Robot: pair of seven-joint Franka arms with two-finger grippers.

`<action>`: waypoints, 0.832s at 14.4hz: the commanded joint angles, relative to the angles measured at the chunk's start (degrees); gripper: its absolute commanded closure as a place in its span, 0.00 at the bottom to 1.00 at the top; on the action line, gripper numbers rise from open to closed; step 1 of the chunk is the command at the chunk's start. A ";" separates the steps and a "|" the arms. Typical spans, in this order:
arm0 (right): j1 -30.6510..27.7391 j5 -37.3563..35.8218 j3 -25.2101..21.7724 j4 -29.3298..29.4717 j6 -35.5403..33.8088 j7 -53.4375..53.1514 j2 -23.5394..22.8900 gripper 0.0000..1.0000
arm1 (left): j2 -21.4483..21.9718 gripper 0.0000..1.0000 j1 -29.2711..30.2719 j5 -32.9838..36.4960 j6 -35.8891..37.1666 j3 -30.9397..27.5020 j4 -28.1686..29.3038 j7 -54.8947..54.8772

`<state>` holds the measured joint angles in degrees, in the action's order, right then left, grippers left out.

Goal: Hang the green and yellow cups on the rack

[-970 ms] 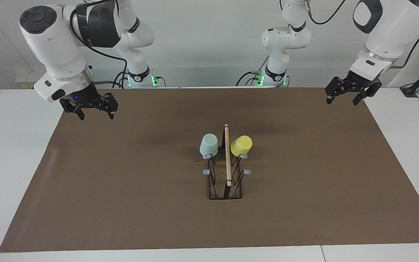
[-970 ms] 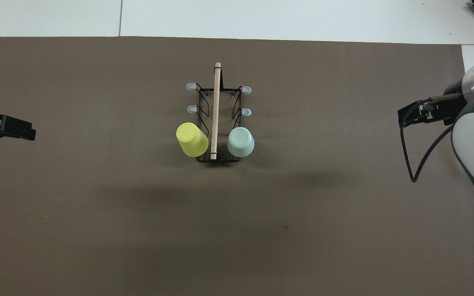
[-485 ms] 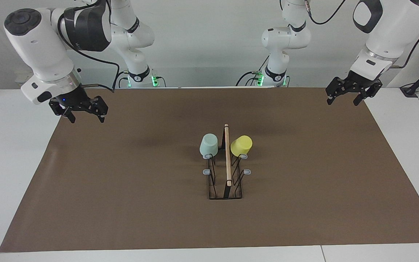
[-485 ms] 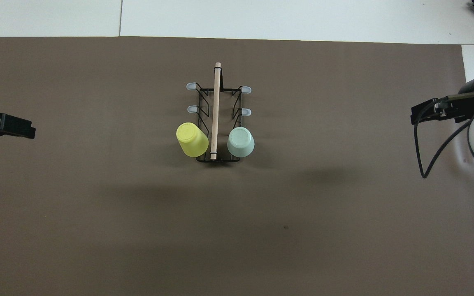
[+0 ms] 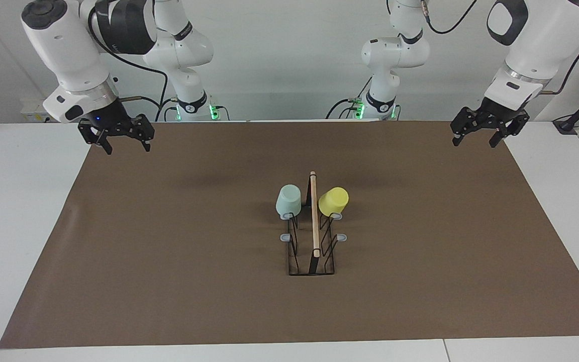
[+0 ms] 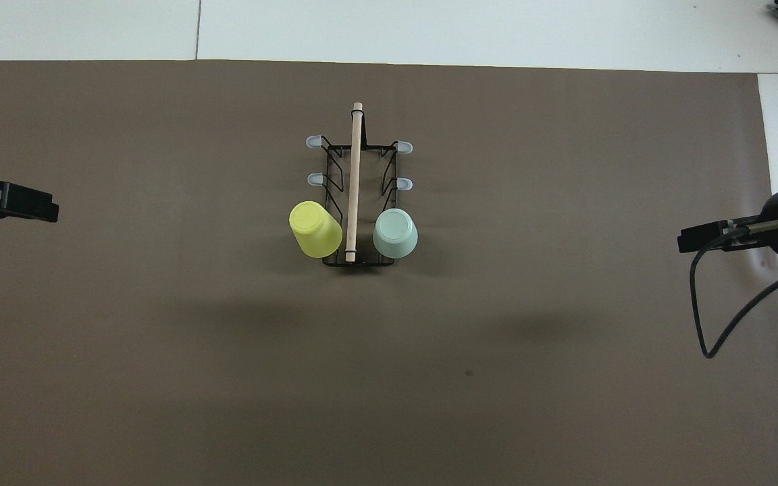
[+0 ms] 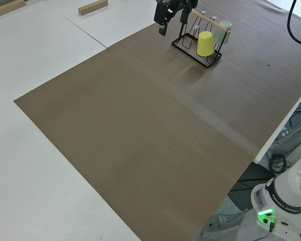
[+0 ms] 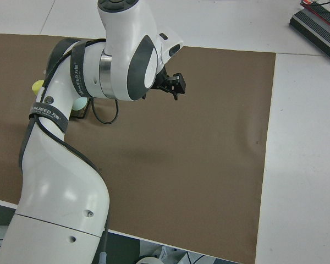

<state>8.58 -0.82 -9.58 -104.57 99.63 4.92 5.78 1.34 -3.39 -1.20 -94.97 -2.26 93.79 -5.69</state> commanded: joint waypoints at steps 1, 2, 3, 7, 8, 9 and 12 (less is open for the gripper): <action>0.21 1.09 0.18 -0.90 1.01 1.06 0.64 0.00 | 1.39 0.00 -0.47 -0.21 -0.74 -0.29 1.84 0.15; 0.29 1.17 0.18 0.32 0.14 1.06 0.29 0.00 | 1.39 0.00 -0.47 -0.21 -0.74 -0.29 1.84 0.15; 0.21 1.35 0.18 1.90 -1.26 1.06 -0.50 0.00 | 1.39 0.00 -0.47 -0.21 -0.74 -0.29 1.84 0.06; -0.58 2.23 0.09 5.97 -3.47 1.41 -3.40 0.00 | 1.39 0.00 -0.47 -0.21 -0.74 -0.29 1.84 0.15; -0.67 2.23 0.09 5.35 -3.04 1.85 -3.23 0.00 | 1.39 0.00 -0.56 -0.21 -0.74 -0.29 1.84 0.15; -0.76 2.23 0.09 5.17 -2.86 2.46 -3.23 0.00 | 1.39 0.00 -0.56 -0.21 -0.57 -0.29 1.84 0.15; -0.67 2.14 0.09 6.05 -3.39 2.47 -3.58 0.00 | 1.39 0.00 -0.56 -0.21 -0.74 -0.29 1.92 0.15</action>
<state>8.60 -0.25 -9.57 -100.29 97.53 5.75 3.04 1.34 -3.41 -1.20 -94.96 -2.18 93.99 -5.69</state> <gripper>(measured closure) 0.000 0.000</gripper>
